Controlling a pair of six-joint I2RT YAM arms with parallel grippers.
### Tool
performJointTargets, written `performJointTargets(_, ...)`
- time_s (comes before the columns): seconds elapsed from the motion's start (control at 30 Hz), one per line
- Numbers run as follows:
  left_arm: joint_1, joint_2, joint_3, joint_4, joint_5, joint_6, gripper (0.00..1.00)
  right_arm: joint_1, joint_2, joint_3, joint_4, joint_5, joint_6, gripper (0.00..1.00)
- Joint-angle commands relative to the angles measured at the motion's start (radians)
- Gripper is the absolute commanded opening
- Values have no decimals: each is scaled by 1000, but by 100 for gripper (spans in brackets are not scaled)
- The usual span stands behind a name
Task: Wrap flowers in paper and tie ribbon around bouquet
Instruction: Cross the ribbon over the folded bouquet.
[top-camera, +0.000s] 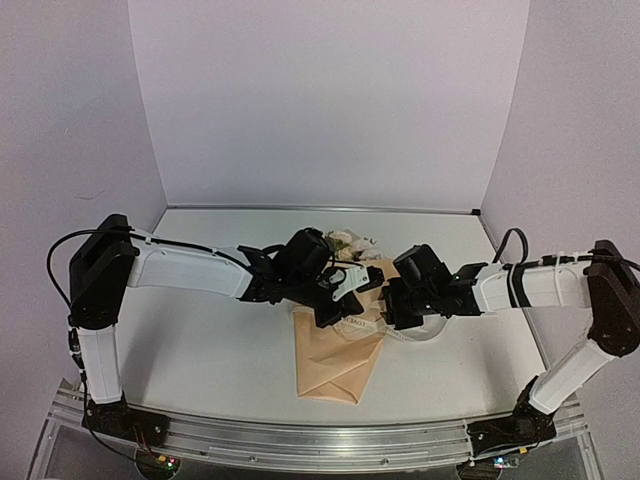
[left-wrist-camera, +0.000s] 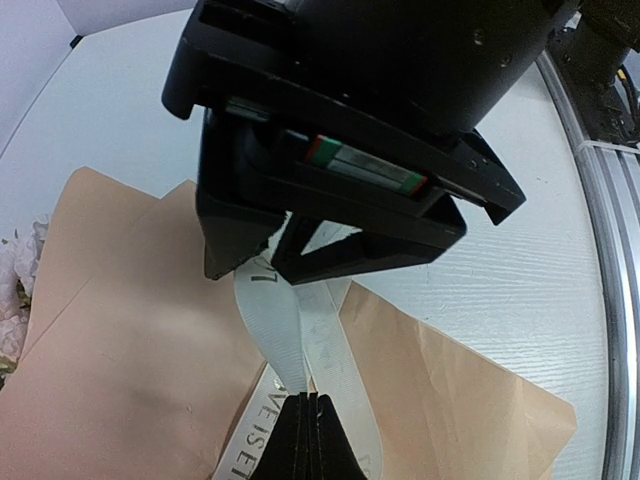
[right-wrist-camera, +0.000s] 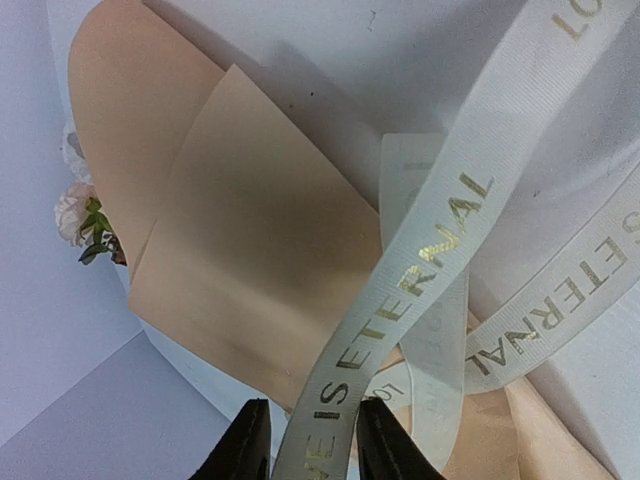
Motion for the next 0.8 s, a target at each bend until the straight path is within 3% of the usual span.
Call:
performJointTargets(0.0, -4, -74, -18, 42, -14, -3, 0, -1, 4, -7, 52, 27, 44, 20)
performJointTargets(0.1, -3, -84, -33, 44, -12, -15, 0, -11, -5, -2, 52, -1, -21, 3)
performJointTargets(0.23, -3, -94, -51, 34, -8, -57, 3, -49, -7, 44, 3, -119, -163, 0)
performJointTargets(0.4, 8, -134, -108, 57, -23, -156, 33, -95, -5, 101, -49, -283, -340, 0)
performJointTargets(0.53, 40, -211, -183, 114, 5, -240, 53, -102, -43, 186, -201, -350, -611, 0)
performJointTargets(0.77, 212, -279, -295, 170, 120, -428, 52, -98, -92, 337, -487, -457, -1186, 0)
